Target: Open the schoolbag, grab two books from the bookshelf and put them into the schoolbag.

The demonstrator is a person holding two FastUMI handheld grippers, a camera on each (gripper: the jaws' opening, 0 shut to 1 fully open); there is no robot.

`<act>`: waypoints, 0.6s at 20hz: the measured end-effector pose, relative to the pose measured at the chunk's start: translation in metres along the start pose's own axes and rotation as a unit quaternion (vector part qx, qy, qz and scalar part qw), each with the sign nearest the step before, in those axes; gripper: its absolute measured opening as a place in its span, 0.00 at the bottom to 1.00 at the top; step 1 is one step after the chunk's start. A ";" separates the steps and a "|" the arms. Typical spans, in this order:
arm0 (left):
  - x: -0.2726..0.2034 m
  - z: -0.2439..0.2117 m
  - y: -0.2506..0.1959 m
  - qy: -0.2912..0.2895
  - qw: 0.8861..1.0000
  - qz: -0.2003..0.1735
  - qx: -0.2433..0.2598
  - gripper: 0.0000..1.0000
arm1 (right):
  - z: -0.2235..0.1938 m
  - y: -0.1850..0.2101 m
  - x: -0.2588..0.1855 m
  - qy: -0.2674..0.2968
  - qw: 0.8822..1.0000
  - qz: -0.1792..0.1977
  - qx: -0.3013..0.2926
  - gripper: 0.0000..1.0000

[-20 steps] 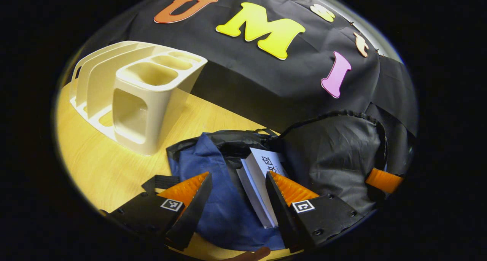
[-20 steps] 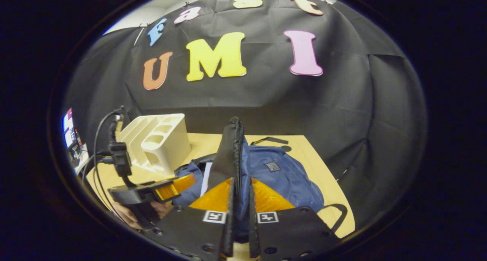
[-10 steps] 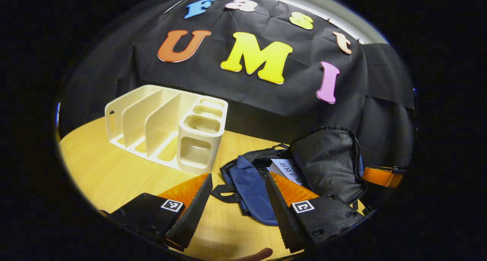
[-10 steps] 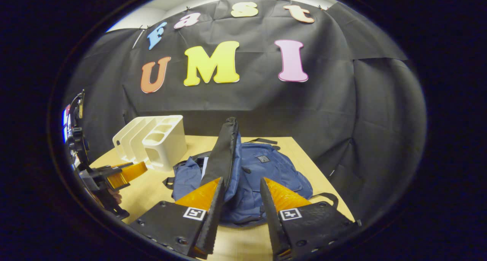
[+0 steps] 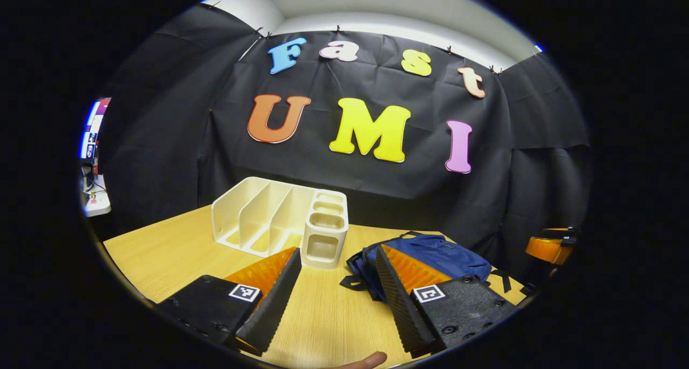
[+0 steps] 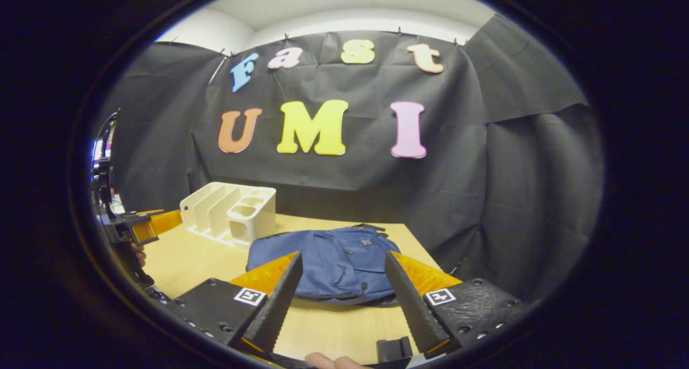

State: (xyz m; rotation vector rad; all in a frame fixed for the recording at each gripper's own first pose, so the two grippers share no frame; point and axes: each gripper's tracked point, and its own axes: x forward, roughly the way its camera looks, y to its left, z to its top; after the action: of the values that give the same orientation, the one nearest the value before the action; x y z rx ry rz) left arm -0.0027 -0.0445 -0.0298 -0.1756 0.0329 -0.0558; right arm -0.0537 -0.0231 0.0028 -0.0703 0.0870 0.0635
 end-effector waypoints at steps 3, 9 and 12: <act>-0.037 0.012 0.001 -0.009 1.000 0.001 0.020 0.88 | 0.020 -0.006 -0.042 -0.043 0.999 -0.014 -0.002 0.96; -0.062 0.027 -0.005 -0.004 0.997 -0.006 0.079 0.88 | 0.030 -0.014 -0.061 -0.085 0.995 -0.060 -0.012 0.95; -0.063 0.027 -0.010 -0.008 0.997 -0.015 0.077 0.89 | 0.014 -0.005 -0.056 -0.059 0.998 -0.031 0.025 0.99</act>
State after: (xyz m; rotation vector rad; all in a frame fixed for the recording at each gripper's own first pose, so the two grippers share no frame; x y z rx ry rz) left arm -0.0646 -0.0459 0.0001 -0.0221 0.0101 -0.0867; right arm -0.1079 -0.0305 0.0219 -0.0196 -0.0309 0.0041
